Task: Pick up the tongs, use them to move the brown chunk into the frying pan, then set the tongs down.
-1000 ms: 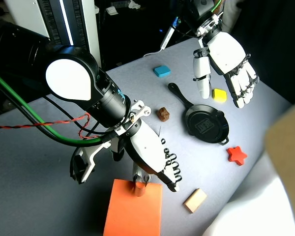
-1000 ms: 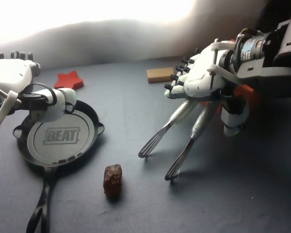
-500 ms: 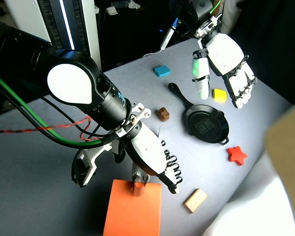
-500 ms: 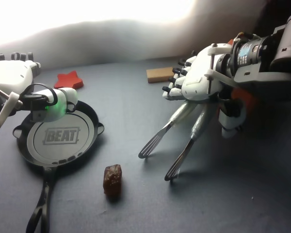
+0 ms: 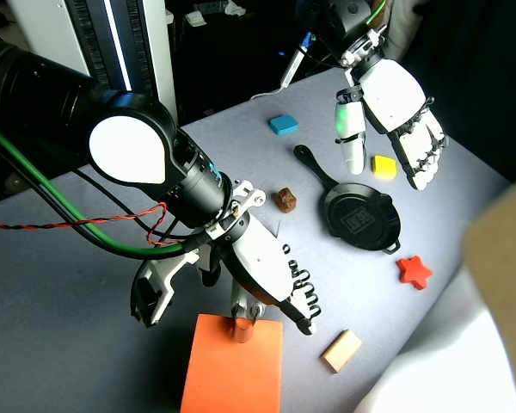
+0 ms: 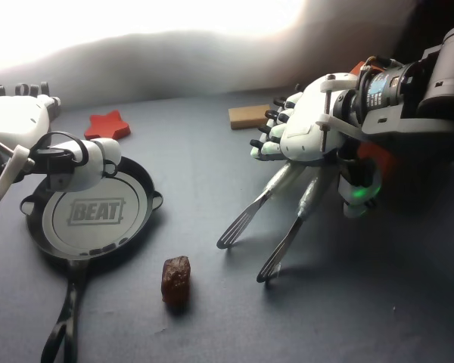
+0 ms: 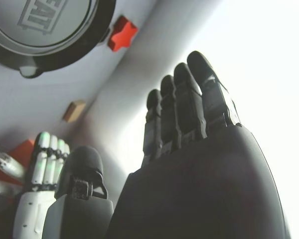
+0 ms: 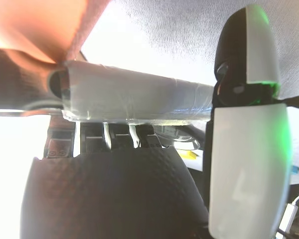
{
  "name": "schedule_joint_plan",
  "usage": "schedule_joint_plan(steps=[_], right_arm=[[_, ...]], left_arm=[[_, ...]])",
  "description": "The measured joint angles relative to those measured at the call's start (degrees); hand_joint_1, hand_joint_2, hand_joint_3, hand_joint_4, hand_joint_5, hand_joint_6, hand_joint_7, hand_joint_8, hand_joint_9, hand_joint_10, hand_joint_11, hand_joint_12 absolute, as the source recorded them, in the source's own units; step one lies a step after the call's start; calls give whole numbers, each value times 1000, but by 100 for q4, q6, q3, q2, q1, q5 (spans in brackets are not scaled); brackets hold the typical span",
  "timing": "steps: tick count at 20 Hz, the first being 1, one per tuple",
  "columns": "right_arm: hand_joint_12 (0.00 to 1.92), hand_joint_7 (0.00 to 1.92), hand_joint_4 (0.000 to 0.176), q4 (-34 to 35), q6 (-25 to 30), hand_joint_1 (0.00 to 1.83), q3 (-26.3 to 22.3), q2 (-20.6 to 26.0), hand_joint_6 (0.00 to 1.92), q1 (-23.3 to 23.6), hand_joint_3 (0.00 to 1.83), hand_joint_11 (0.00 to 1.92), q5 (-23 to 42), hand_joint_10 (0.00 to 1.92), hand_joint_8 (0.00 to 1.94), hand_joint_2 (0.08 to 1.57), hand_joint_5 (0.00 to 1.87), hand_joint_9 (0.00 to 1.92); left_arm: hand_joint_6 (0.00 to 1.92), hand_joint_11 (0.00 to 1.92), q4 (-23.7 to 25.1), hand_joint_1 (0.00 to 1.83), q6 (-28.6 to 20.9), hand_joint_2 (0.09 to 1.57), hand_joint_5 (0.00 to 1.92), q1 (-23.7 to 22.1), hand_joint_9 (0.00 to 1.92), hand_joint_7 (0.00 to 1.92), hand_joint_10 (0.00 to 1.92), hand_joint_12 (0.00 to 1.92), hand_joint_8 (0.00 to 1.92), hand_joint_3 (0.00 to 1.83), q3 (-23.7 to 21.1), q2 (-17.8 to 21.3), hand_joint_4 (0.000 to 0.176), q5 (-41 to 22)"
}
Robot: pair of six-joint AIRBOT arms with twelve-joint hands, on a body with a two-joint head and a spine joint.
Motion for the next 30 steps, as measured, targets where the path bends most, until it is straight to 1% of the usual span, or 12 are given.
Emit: schedule_joint_plan(steps=[2,4,7,9,12,13,17,19,20,22,24,30], right_arm=[[325,24,0,2,-2,1015,2,0,2,0,0,0,2,7,5,832,6,18],[342,38,0,2,-2,1036,2,0,8,0,0,0,2,11,9,836,19,27],[521,83,0,2,-4,1025,2,0,21,0,4,0,13,29,10,852,67,74],[791,176,0,2,-4,984,2,0,40,0,12,0,28,57,29,880,128,142],[1011,268,0,0,-7,930,2,-13,60,0,33,0,44,91,32,955,201,218],[1083,305,0,0,-7,923,2,-17,77,0,31,0,46,107,36,966,247,251],[1341,487,0,0,-35,1028,2,-31,152,0,18,0,81,189,63,980,441,376],[1482,632,0,9,-37,1053,0,-35,187,0,14,0,90,302,61,997,545,467],[1538,687,0,11,-37,1060,2,-35,187,0,12,0,90,376,47,1009,583,480],[1583,789,0,20,-37,1068,2,-35,227,0,13,85,87,520,49,1039,657,533],[1561,864,0,20,-37,1078,2,-35,278,2,17,213,85,592,66,1062,715,604],[1514,987,0,61,-35,1028,0,-35,376,57,27,365,-11,631,87,1121,794,715]], left_arm=[[5,0,11,0,-39,1274,215,0,208,214,5,719,0,0,11,-31,0,-22],[3,0,68,0,-42,1284,195,0,190,203,3,676,1,2,11,-55,0,-13],[4,0,181,0,-42,1286,186,0,200,214,5,704,4,2,22,-59,0,15],[4,0,168,0,-42,1286,199,0,209,223,4,730,1,1,28,-59,0,20],[0,0,168,0,-42,1277,174,0,198,209,0,701,0,0,28,-59,7,22],[9,0,168,0,-42,1276,201,0,222,227,8,760,5,0,28,-59,3,26],[9,0,166,0,-39,1278,202,7,194,213,6,670,4,0,28,-61,0,28],[4,0,166,0,-42,1278,195,7,203,220,6,709,3,1,28,-61,0,28],[5,0,166,0,-42,1283,171,7,172,193,7,621,5,2,28,-61,0,28],[2,0,166,0,-46,1275,164,7,179,196,8,648,4,0,28,-61,5,28],[10,0,166,0,-83,1277,200,7,209,221,12,723,6,0,28,-61,0,28],[0,0,162,0,-103,1273,170,7,193,207,0,679,0,0,28,-66,0,-35]])
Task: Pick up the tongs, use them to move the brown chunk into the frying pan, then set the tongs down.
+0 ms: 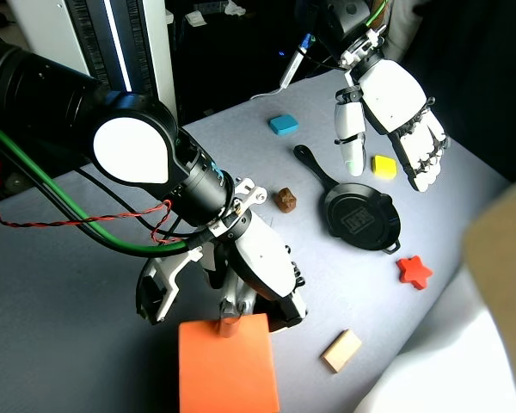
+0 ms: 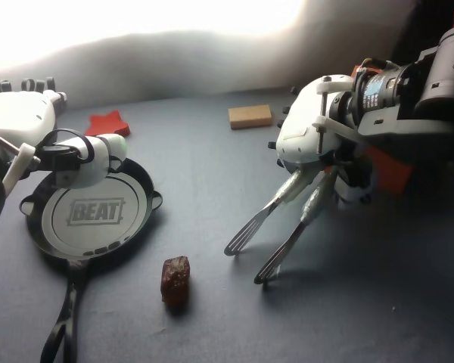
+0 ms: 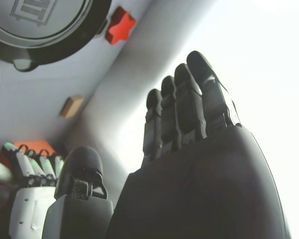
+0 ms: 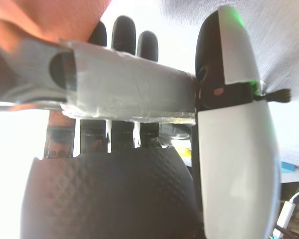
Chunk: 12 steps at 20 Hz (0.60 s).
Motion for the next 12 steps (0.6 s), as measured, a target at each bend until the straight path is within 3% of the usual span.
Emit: schedule_joint_plan(steps=[1,2,3,10,12], right_arm=[[1515,1009,0,-2,2,1008,0,0,388,52,32,381,-17,636,93,1136,827,733],[1538,1033,0,-20,4,1083,2,0,1051,101,15,395,-22,656,90,1182,818,752],[1561,1047,0,-46,9,1090,2,0,1234,160,4,391,-15,692,86,1211,786,760],[1538,1093,0,-44,199,1104,-219,155,1231,328,0,450,-164,705,75,1204,811,809],[1571,1090,0,-33,251,1098,-402,262,1264,376,0,414,-208,735,64,1215,788,785]], left_arm=[[0,0,-2,0,0,1272,166,0,185,201,1,657,1,0,0,0,0,-37],[4,0,-11,0,0,1272,180,0,196,211,5,681,3,0,0,0,0,-61],[8,0,-31,0,0,1277,189,0,201,217,7,685,5,2,-2,0,0,-76],[6,0,-85,0,22,1280,216,15,203,215,6,733,4,1,-44,0,0,-79],[5,0,-87,0,22,1280,172,15,168,184,9,624,6,0,-48,0,0,-81]])
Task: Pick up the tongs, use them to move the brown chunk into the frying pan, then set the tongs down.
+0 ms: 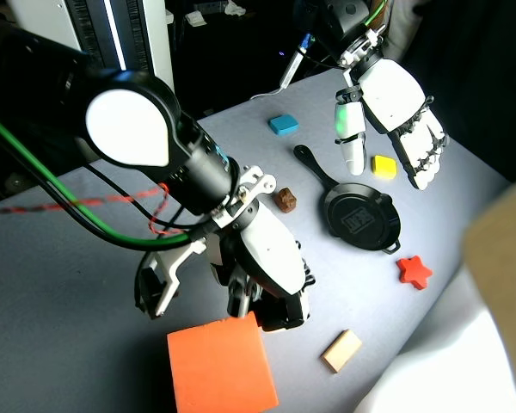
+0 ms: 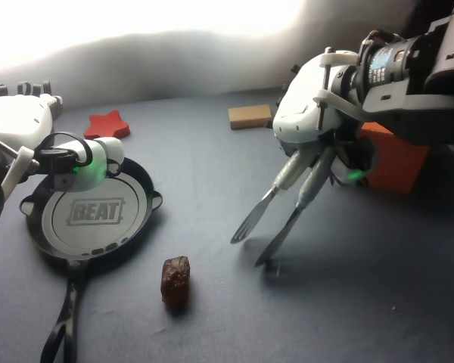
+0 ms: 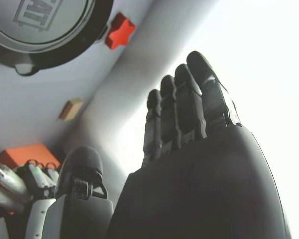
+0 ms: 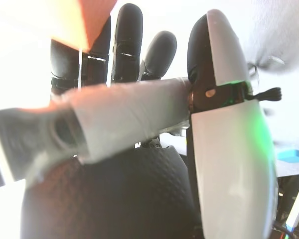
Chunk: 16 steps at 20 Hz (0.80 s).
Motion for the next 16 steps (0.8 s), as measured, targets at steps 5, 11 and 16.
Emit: schedule_joint_plan(steps=[5,11,16], right_arm=[[1574,1073,0,-7,369,1089,-431,302,1293,203,3,404,-170,768,48,1224,768,748],[1553,1061,0,-1814,2153,1080,-1084,570,1330,216,2,406,-535,728,36,1237,744,726],[1555,1067,0,-2804,3893,1089,-1836,732,1297,275,0,412,-1082,725,32,1227,766,733]], left_arm=[[5,0,-2,0,4,1274,190,0,198,212,9,701,6,1,0,0,0,2],[5,0,0,0,2,1274,203,0,193,214,5,662,5,0,0,0,0,24],[1,0,4,0,2,1279,208,-4,204,217,5,763,1,0,0,0,0,44]])
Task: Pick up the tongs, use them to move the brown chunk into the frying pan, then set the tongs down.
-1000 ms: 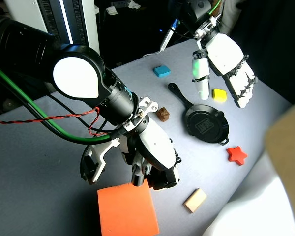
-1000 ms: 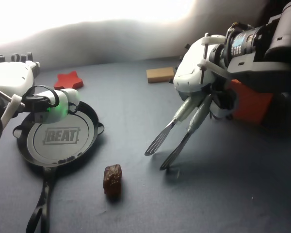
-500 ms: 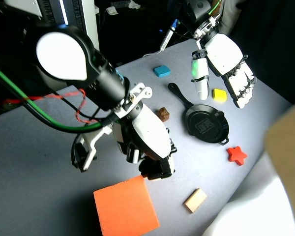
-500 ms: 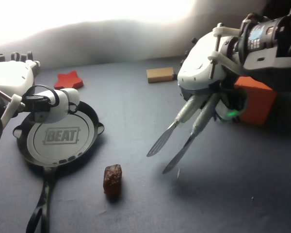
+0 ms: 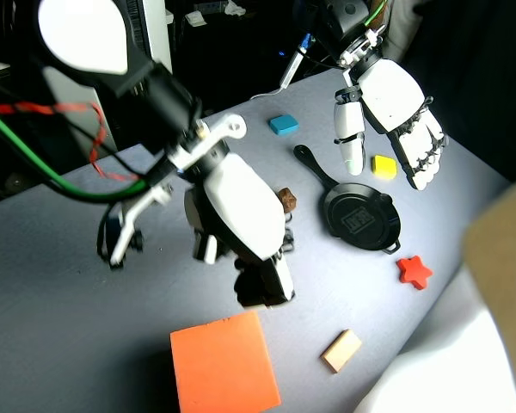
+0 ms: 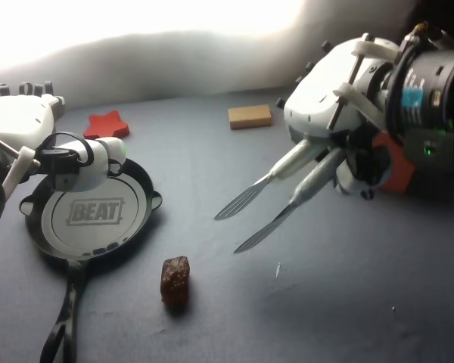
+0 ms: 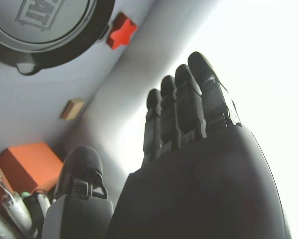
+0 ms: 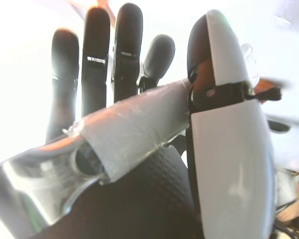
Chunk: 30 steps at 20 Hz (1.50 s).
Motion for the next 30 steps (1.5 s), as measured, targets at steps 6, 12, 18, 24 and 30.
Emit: schedule_joint_plan(steps=[6,12,18,24,30], right_arm=[[1563,1075,0,358,1158,1090,-125,-133,1293,181,1,417,-431,722,29,1224,768,745],[1532,1082,0,437,1650,1091,-144,-503,1285,57,0,417,-640,680,22,1222,775,762],[1547,1078,0,334,2157,1088,-116,-658,1301,-92,2,418,-678,700,16,1227,763,759],[1537,1072,0,55,2212,1088,-96,-774,1306,-184,1,417,-675,693,12,1229,760,753],[1563,1059,0,55,2243,1079,101,-907,1343,-249,2,396,-605,717,5,1242,735,732]], left_arm=[[4,0,-4,0,0,1287,172,-13,184,191,5,696,3,1,7,0,0,13],[6,0,-4,0,-46,1278,194,-31,191,203,5,703,2,0,22,-7,0,20],[3,0,-2,0,-133,1284,207,-31,213,221,7,745,3,0,83,-31,0,48],[3,0,0,0,-179,1287,196,-31,182,204,4,645,2,2,83,-57,0,26],[4,0,-44,0,-195,1270,201,-31,201,214,4,717,4,0,37,-70,1,-50]])
